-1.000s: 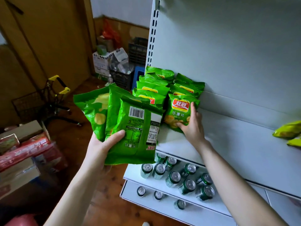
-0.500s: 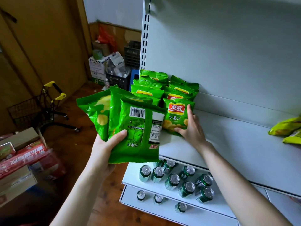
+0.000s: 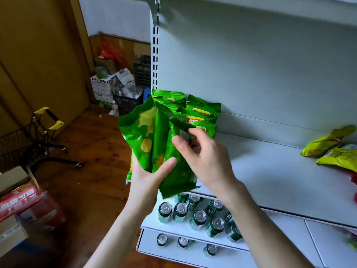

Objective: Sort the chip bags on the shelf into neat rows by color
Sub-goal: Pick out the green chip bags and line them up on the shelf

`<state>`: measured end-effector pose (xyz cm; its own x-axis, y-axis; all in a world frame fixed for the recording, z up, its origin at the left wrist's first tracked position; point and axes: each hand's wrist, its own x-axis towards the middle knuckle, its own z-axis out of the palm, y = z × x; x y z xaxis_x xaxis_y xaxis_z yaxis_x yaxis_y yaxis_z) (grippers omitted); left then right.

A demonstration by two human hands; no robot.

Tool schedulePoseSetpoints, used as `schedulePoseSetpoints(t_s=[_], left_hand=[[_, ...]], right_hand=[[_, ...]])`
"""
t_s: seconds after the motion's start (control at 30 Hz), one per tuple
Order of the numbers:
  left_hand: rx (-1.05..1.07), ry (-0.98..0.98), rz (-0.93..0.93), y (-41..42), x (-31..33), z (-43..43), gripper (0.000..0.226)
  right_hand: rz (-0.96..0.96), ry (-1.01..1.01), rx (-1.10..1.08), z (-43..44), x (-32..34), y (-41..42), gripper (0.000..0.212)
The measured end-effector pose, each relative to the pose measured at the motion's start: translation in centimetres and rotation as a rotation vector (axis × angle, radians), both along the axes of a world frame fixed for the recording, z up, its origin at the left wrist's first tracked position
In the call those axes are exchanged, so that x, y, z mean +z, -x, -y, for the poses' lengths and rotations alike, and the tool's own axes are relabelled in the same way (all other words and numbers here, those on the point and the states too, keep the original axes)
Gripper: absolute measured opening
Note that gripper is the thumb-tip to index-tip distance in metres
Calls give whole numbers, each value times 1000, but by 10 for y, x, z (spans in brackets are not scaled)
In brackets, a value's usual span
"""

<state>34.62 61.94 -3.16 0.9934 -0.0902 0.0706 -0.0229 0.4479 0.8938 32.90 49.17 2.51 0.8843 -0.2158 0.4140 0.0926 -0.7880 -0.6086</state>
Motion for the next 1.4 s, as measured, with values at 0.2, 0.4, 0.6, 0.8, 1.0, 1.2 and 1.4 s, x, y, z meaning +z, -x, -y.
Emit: schedulePoseSetpoints(t_s=[0.2, 0.4, 0.6, 0.8, 1.0, 1.2, 1.4], left_hand=[[14, 34, 58, 1, 2, 7, 54], [157, 171, -82, -11, 5, -14, 52], [79, 189, -129, -11, 8, -17, 81], [-50, 175, -128, -10, 11, -6, 58], [52, 203, -174, -14, 14, -2, 51], [66, 200, -149, -19, 10, -4, 58], [-5, 139, -119, -21, 8, -15, 89]], right_hand=[[13, -145, 46, 0, -2, -1, 45], [-50, -791, 144, 46, 5, -1, 11], [-225, -1150, 270, 57, 14, 6, 21], [-382, -1034, 411, 54, 9, 5, 33], [-259, -841, 231, 54, -2, 1, 24], [-252, -764, 212, 55, -15, 9, 24], [-450, -381, 292, 92, 26, 5, 25]])
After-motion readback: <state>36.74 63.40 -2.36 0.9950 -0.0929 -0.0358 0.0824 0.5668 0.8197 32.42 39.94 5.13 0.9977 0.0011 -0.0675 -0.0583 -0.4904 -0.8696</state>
